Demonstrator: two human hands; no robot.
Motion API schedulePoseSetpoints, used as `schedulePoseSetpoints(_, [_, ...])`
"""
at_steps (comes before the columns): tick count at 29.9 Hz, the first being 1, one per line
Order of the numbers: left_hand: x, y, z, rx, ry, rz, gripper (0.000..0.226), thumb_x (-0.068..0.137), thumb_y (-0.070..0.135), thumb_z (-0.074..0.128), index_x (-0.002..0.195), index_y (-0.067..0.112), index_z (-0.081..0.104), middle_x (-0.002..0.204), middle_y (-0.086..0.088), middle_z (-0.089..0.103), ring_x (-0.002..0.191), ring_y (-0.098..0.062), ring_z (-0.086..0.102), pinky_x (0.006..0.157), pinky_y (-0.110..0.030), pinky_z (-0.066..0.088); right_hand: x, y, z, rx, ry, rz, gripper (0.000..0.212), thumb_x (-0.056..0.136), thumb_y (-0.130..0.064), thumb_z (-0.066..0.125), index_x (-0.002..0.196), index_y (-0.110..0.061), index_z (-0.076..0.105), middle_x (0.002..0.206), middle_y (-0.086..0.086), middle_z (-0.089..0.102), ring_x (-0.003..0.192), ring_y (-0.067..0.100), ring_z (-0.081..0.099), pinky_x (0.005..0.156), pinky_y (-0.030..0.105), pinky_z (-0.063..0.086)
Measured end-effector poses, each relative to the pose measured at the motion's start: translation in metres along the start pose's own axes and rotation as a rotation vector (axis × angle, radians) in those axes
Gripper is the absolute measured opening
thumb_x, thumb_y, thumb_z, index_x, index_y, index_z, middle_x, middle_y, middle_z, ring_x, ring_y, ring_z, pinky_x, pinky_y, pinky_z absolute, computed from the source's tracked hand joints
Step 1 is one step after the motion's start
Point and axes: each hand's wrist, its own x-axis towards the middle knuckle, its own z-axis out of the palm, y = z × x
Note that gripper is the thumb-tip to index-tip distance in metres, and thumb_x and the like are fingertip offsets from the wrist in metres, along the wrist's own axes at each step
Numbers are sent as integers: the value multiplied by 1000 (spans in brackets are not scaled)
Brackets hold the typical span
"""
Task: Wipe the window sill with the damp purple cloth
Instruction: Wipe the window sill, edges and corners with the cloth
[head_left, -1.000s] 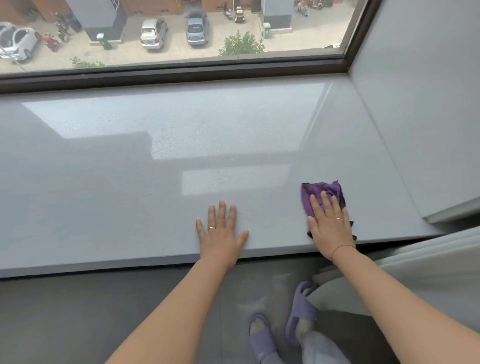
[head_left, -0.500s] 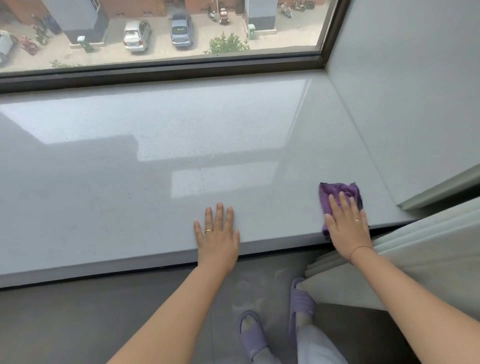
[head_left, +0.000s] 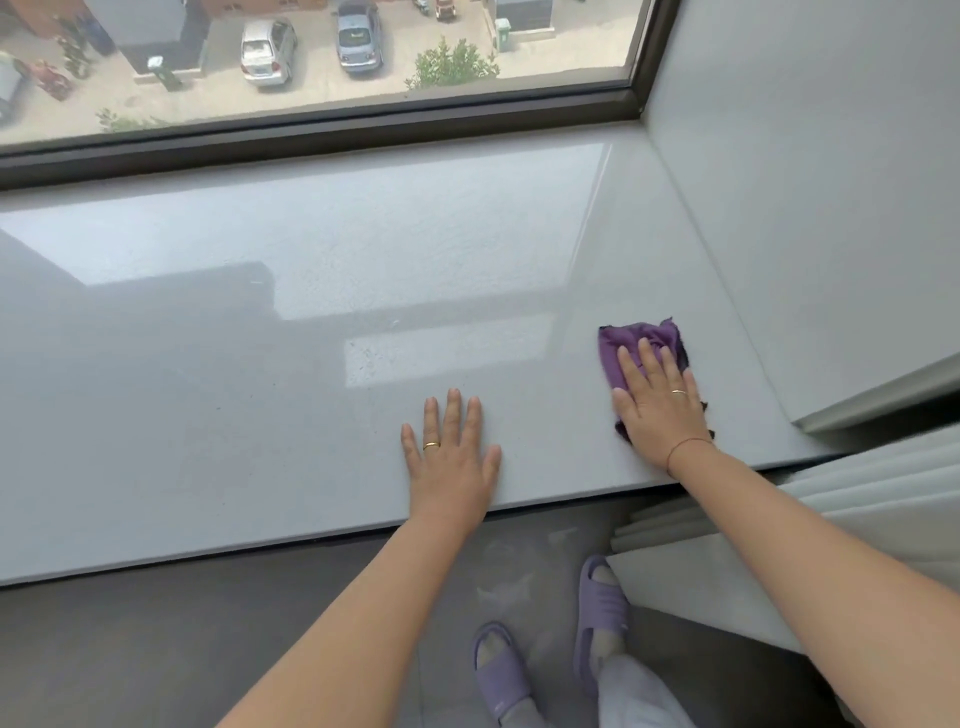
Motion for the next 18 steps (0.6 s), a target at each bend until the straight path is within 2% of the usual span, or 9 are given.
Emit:
schedulePoseSetpoints(2, [8, 4, -2, -4, 5, 8, 62, 99, 46, 18, 149, 26, -11, 158, 3, -19, 144, -23, -21, 114, -50, -13, 8, -8, -2, 24, 13, 67, 58, 100, -41, 23, 151, -29, -3, 160, 0, -12, 147, 23, -11, 118, 43, -7])
schedulePoseSetpoints(4, [16, 11, -2, -15, 14, 15, 62, 99, 47, 19, 149, 27, -11, 158, 3, -19, 144, -22, -21, 114, -50, -14, 8, -29, 2, 9, 27, 43, 60, 99, -43, 24, 150, -30, -4, 160, 0, -13, 147, 25, -12, 116, 44, -10])
schedulePoseSetpoints(8, [36, 30, -6, -19, 27, 33, 63, 98, 49, 19, 149, 27, -11, 158, 3, -19, 144, -21, -21, 113, -49, -14, 13, -53, 10, -60, -15, -318, 58, 99, -44, 19, 149, -33, -8, 157, -6, -20, 145, 19, -20, 114, 39, -16])
schedulePoseSetpoints(11, [52, 38, -12, -5, 33, 36, 63, 98, 49, 19, 149, 27, -10, 158, 4, -19, 144, -21, -22, 113, -49, -15, 36, -37, 1, -86, -23, -432, 56, 100, -45, 17, 148, -35, -10, 155, -11, -21, 145, 14, -19, 114, 36, -17])
schedulePoseSetpoints(16, [76, 44, -19, 10, 34, 25, 63, 98, 50, 16, 148, 27, -15, 157, 4, -23, 143, -20, -24, 113, -49, -16, 95, -17, -26, -8, -6, -102, 57, 100, -42, 19, 151, -28, -4, 160, -3, -14, 146, 19, -14, 118, 40, -9])
schedulePoseSetpoints(18, [84, 45, -21, 10, 29, 11, 63, 98, 50, 16, 148, 27, -16, 157, 4, -23, 143, -21, -25, 113, -49, -16, 99, -31, -26, 8, 7, -40, 59, 100, -43, 21, 151, -28, -4, 159, -1, -15, 146, 22, -14, 117, 42, -10])
